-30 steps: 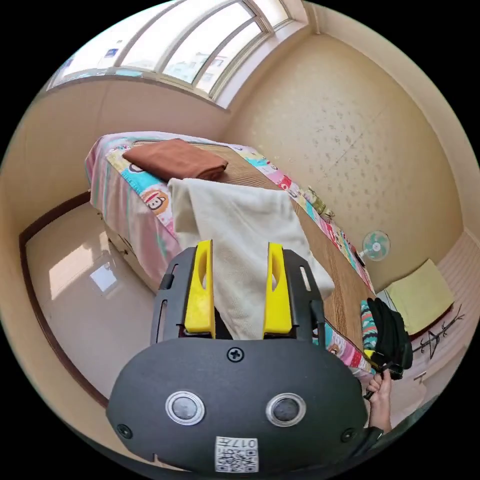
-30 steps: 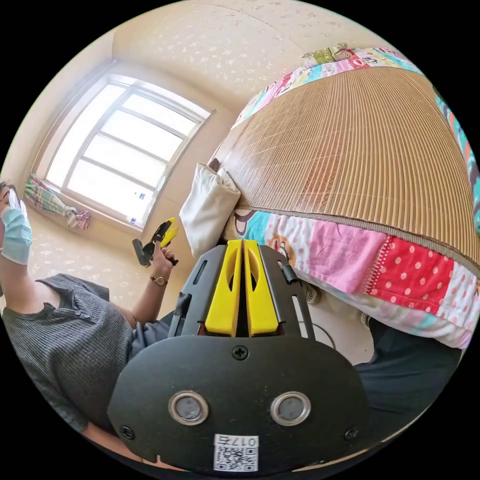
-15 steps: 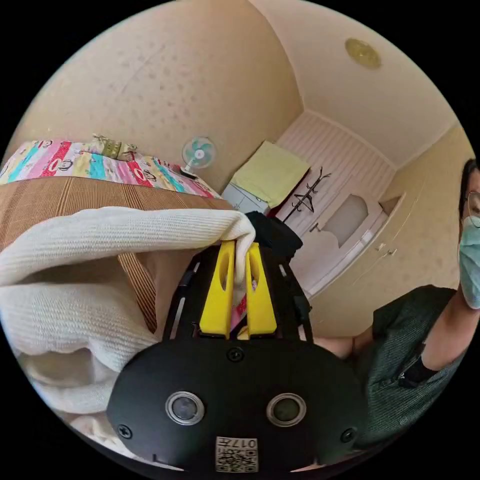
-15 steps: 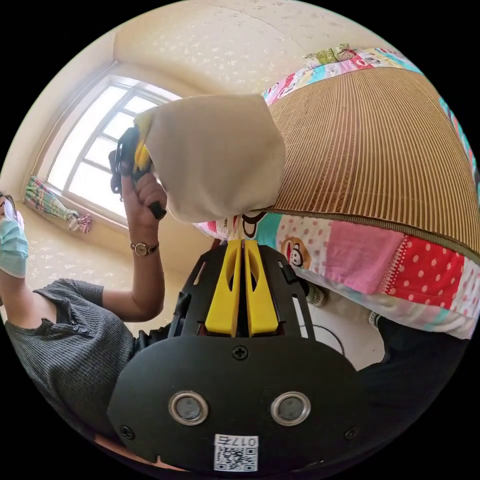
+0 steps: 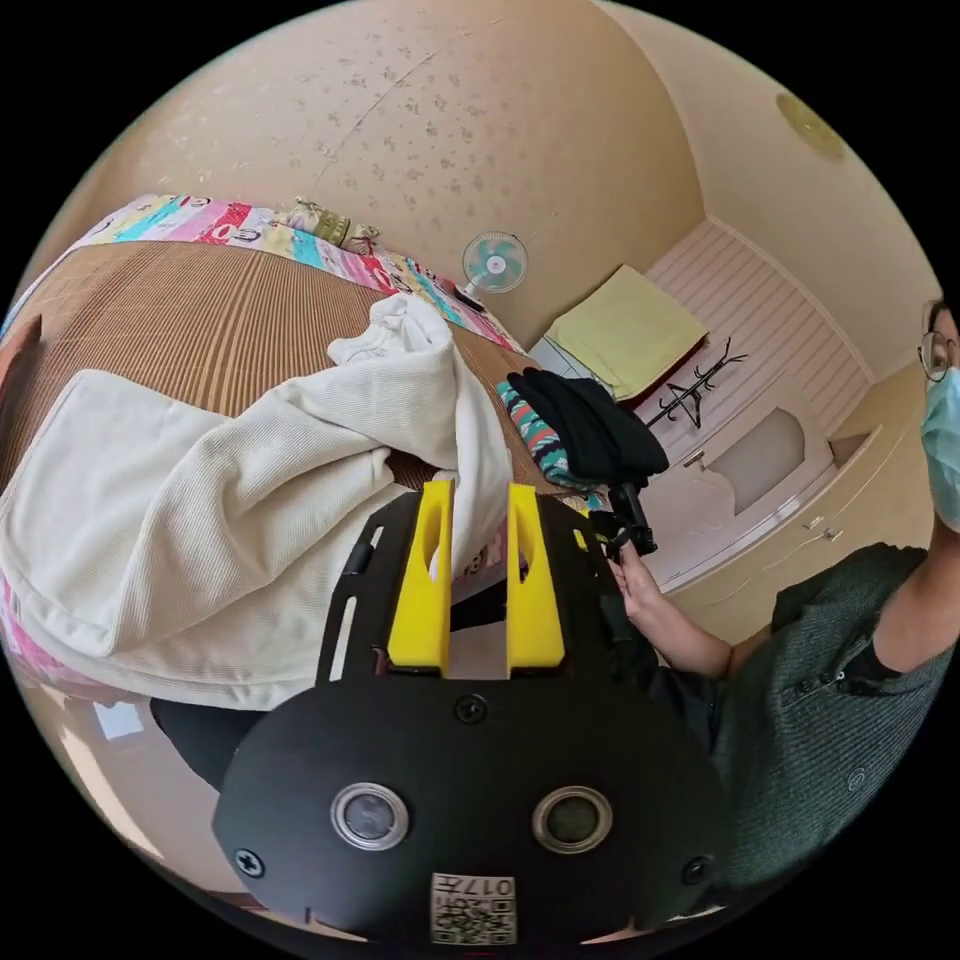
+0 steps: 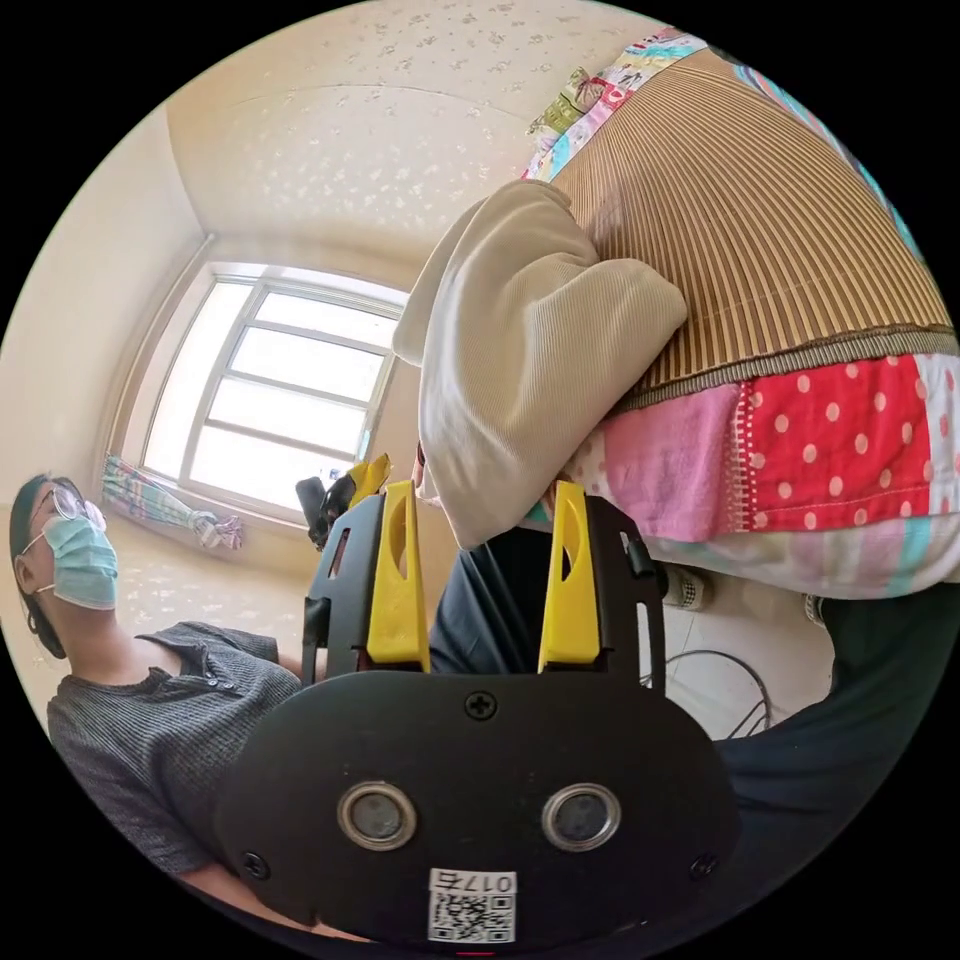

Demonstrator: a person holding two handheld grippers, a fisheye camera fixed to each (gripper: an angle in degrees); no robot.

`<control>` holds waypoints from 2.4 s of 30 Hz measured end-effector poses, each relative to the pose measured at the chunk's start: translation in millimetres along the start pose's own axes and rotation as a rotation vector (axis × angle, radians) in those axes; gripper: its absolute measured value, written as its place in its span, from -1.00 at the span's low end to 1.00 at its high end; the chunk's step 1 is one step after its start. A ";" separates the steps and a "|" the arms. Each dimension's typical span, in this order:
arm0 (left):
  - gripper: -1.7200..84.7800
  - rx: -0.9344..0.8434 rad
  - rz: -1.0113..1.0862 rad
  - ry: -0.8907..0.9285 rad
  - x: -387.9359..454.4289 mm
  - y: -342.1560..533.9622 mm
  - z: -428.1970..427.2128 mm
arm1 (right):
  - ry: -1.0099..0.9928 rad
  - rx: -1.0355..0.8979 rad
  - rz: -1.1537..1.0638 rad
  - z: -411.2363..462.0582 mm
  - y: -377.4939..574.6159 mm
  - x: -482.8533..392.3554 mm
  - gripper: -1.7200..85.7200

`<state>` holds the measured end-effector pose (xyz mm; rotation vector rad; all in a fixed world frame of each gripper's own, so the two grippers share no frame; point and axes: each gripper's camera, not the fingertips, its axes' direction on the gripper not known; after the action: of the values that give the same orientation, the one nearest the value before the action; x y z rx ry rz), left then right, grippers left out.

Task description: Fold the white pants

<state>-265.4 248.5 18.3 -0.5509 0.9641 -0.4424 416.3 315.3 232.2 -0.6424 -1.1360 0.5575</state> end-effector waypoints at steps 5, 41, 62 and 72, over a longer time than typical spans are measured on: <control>-0.58 0.019 0.092 -0.233 -19.6 -59.4 -11.0 | 0.021 -0.008 0.032 33.2 -22.4 -1.2 -0.46; -0.59 -0.413 -0.329 0.604 -69.7 -221.8 41.9 | 1.233 -0.445 -1.036 343.8 149.2 -31.7 -0.74; -0.63 0.103 -0.327 -0.361 -25.7 -226.4 -66.4 | 0.537 -0.169 -0.460 260.3 17.0 59.8 -0.54; -0.58 0.190 -0.555 -0.313 -63.0 -162.9 -83.1 | 1.279 -0.366 -0.490 340.8 100.1 137.6 -0.80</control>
<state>-386.1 138.3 121.8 -0.6895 0.4520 -0.9041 131.8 542.1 344.9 -0.7982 -0.1237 -0.4935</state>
